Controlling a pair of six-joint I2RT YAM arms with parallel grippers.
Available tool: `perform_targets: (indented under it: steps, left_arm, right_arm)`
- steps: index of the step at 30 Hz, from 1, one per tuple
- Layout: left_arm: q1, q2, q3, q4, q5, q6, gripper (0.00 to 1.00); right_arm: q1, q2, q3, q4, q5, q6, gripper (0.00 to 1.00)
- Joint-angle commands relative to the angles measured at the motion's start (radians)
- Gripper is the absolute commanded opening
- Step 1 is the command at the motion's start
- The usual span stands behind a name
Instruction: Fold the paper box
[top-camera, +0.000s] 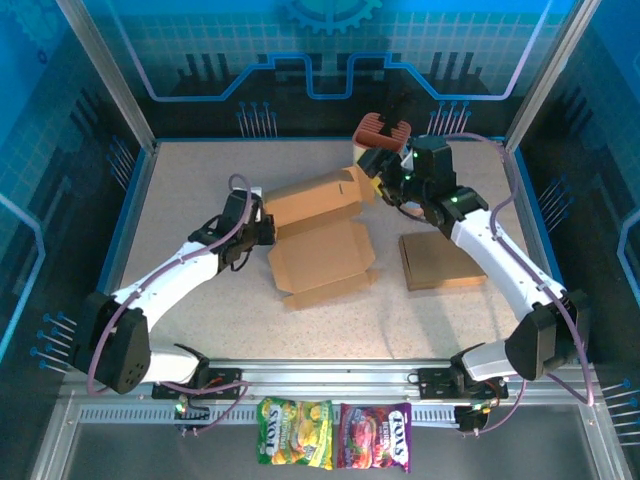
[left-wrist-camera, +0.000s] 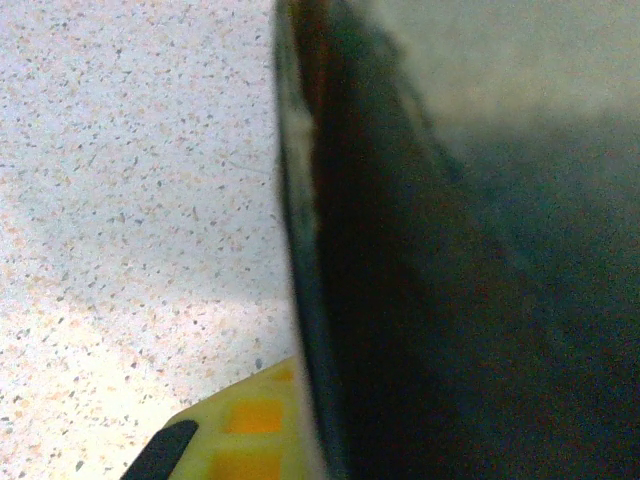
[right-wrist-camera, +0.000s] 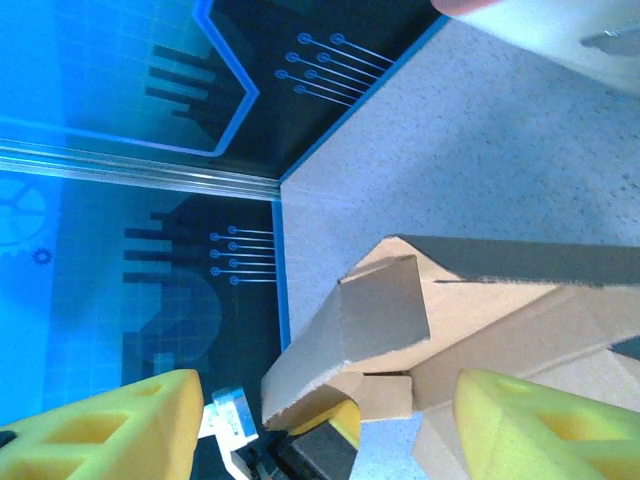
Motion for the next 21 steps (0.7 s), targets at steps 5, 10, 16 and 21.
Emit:
perform_targets:
  steps: [5, 10, 16, 21]
  left_arm:
    - [0.138, 0.025, 0.057, 0.056, 0.305, -0.133, 0.00]
    - [0.239, 0.071, 0.071, 0.156, 0.579, -0.212, 0.00]
    - [0.304, 0.092, 0.006, 0.383, 0.734, -0.381, 0.00]
    - [0.309, 0.121, -0.010, 0.505, 0.783, -0.448, 0.00]
  right_arm:
    - [-0.044, 0.056, 0.143, -0.143, -0.024, -0.164, 0.69]
    - [-0.136, 0.054, 0.187, -0.157, -0.134, -0.292, 0.70]
    - [-0.202, 0.075, 0.227, -0.176, -0.277, -0.349, 0.47]
    - [-0.193, 0.092, 0.222, -0.219, -0.291, -0.349, 0.51]
